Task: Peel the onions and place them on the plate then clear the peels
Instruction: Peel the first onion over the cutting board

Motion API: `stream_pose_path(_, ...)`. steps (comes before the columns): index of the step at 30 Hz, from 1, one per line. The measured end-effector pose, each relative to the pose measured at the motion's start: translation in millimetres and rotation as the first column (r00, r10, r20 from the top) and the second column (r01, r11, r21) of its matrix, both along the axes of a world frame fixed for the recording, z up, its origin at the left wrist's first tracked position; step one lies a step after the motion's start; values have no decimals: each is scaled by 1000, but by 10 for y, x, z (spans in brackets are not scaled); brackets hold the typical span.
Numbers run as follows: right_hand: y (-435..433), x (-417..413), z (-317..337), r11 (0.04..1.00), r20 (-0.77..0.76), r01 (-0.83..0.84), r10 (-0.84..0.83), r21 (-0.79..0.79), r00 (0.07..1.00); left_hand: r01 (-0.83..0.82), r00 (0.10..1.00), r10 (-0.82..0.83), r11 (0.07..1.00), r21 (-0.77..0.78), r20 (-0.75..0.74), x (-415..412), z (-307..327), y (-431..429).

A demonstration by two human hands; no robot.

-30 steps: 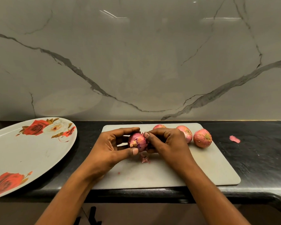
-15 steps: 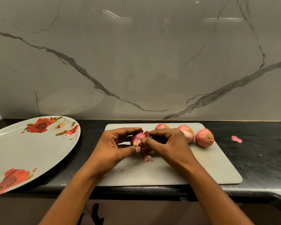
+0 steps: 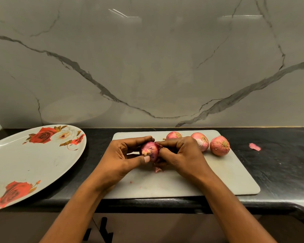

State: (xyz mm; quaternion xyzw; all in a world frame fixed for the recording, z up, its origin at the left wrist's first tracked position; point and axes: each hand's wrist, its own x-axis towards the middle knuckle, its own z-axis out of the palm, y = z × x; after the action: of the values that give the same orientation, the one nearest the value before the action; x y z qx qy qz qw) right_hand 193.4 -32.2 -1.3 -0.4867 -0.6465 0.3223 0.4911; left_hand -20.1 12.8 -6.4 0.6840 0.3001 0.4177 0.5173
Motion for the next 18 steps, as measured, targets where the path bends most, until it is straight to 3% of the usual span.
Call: stream_pose_path(18,-35,-19,34,999,-54,5,-7,-36,999,-5,1000,5,1000,7,6,6,17,-20)
